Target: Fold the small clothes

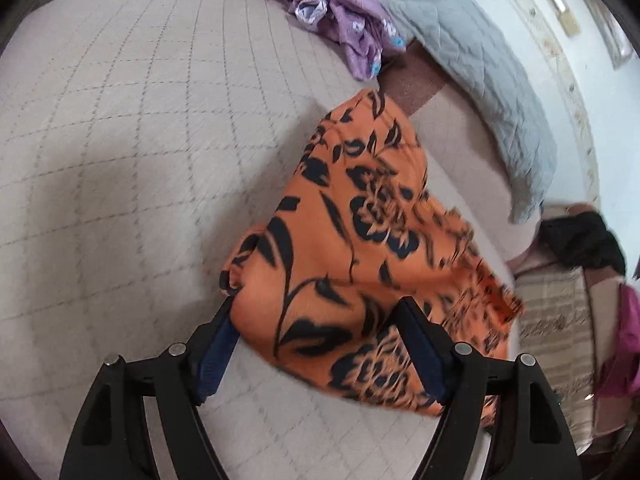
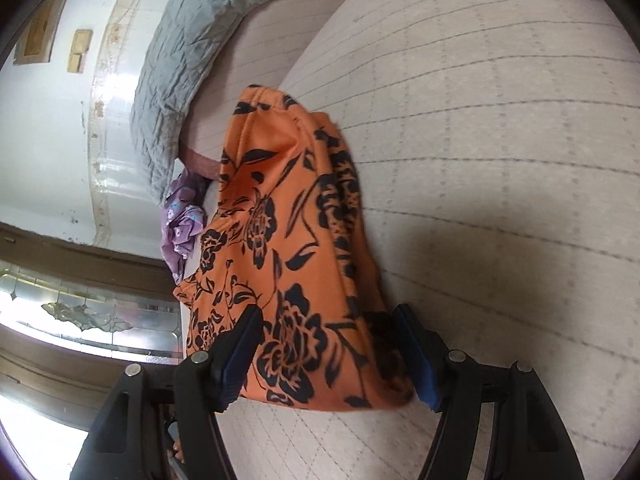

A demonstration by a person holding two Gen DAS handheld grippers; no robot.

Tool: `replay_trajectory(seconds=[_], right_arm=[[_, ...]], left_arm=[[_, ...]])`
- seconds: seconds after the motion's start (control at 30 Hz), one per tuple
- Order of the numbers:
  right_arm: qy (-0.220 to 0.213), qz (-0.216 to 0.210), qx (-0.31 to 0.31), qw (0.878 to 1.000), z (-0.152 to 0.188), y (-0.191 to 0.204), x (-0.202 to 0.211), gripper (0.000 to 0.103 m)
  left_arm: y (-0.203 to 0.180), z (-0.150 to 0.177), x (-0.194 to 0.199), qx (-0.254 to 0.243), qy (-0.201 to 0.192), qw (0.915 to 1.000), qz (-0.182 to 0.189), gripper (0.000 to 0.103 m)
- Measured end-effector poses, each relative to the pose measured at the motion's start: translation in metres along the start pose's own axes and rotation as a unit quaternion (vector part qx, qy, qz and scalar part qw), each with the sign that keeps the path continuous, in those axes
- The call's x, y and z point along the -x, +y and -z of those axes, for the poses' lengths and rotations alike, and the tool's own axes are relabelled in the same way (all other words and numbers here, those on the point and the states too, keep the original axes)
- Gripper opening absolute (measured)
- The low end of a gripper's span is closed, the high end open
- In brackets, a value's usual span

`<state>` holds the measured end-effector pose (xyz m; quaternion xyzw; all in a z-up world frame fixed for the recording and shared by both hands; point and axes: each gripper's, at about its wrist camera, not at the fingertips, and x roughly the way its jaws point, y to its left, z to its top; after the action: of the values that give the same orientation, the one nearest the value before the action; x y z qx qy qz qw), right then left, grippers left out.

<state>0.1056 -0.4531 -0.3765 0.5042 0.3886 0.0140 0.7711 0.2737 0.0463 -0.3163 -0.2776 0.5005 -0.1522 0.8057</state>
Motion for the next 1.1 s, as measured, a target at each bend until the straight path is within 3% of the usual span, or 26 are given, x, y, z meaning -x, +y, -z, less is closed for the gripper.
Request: replay_trajectory(seconds=[0.07, 0.23, 0.33, 0.47, 0.77, 0.9, 0.97, 1.1], right_arm=[[0.000, 0.003, 0.010, 1.000, -0.001, 0.006, -0.005, 0.070], [-0.005, 0.032, 0.059, 0.998, 0.002, 0.021, -0.017, 0.067], [-0.009, 0.072, 0.100, 0.992, 0.006, 0.029, -0.023, 0.039], [-0.021, 0.088, 0.132, 0.987, 0.011, 0.041, -0.024, 0.030], [-0.092, 0.088, 0.167, 0.978, 0.020, 0.060, 0.007, 0.023], [-0.108, 0.093, 0.172, 0.975, 0.025, 0.064, 0.026, 0.019], [-0.123, 0.100, 0.176, 0.971, 0.029, 0.065, 0.039, 0.010], [-0.110, 0.106, 0.142, 0.978, 0.025, 0.047, 0.051, 0.008]], left_arm=[[-0.001, -0.002, -0.003, 0.000, -0.006, 1.0000, 0.004, 0.076], [-0.007, -0.010, -0.019, -0.023, -0.015, 0.9995, -0.016, 0.047], [-0.012, -0.009, -0.022, -0.037, -0.020, 0.9989, -0.021, 0.039], [-0.016, -0.007, -0.021, -0.049, -0.028, 0.9980, -0.029, 0.034], [-0.024, 0.007, 0.021, -0.056, -0.057, 0.9968, -0.007, 0.027], [-0.016, 0.023, 0.045, -0.039, -0.071, 0.9967, -0.003, 0.016], [-0.008, 0.032, 0.055, -0.025, -0.074, 0.9970, 0.000, 0.015], [0.005, 0.035, 0.050, -0.007, -0.057, 0.9982, -0.015, 0.015]])
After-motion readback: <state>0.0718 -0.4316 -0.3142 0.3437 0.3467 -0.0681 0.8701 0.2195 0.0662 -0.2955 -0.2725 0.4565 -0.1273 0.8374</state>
